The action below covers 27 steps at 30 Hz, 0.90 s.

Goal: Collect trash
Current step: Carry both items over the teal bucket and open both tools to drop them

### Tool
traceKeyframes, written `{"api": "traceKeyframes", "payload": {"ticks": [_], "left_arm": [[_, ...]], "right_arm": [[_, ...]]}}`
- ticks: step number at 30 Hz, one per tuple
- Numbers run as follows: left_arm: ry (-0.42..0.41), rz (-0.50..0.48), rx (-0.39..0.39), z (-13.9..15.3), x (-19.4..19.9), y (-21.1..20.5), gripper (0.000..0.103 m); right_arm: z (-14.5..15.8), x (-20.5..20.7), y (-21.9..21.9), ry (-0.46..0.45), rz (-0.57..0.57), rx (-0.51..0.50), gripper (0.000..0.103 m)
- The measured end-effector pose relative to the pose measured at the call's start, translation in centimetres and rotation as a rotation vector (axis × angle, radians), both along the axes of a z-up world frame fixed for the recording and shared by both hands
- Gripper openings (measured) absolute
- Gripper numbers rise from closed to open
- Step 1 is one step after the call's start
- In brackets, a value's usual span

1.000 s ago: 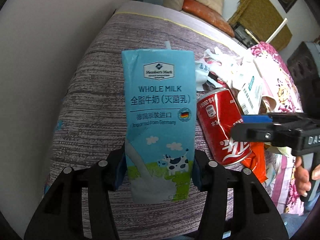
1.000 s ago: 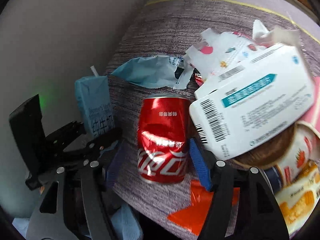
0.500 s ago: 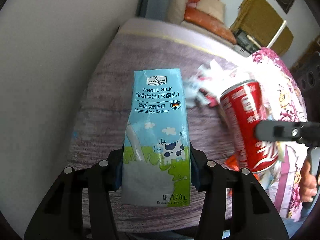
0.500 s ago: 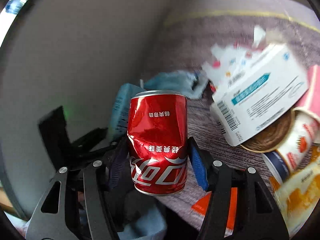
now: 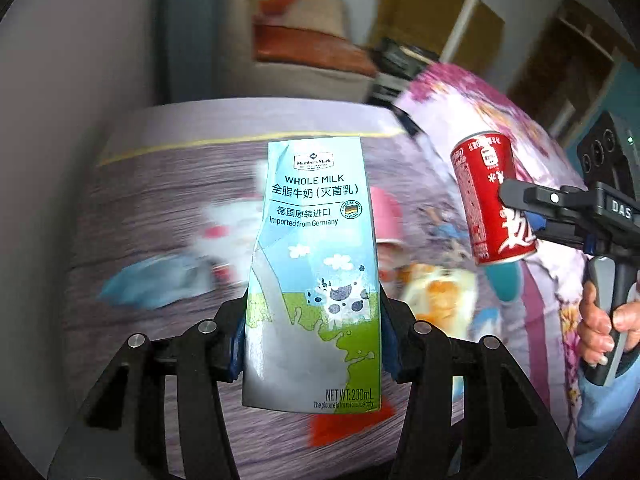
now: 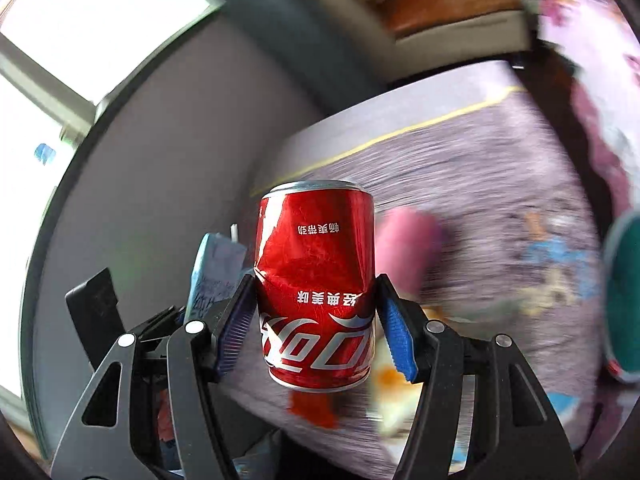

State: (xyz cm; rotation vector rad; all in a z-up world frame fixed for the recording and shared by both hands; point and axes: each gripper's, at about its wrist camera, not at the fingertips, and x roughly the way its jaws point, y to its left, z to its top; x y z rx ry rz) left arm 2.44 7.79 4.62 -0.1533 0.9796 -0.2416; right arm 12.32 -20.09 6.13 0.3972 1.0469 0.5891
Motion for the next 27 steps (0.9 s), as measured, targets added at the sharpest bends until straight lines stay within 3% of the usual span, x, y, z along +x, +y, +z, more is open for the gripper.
{"api": "traceKeyframes", "payload": {"ticks": [6,14,20,27], "left_arm": [[0.045,-0.167,0.017,-1.3,4.1,-10.0,0.052],[0.113,-0.397,0.11,-4.0,8.9,-24.5,0.052],[0.178,-0.515,0.152,-7.2,10.6,-33.6,0.052],[0.232,-0.57,0.169,-10.5,11.5,-39.0,0.052]], "right_arm": [[-1.8,-0.8,-10.9,0.007,-0.226,-0.004,0.058],[-4.7,-2.6,-24.1,0.009,-0.492,0.008,0.058],[-7.9,-3.8,-29.7,0.059,-0.615,0.015,0.058],[-10.4,-4.3,-33.4,0.108,-0.681,0.001,0.058]]}}
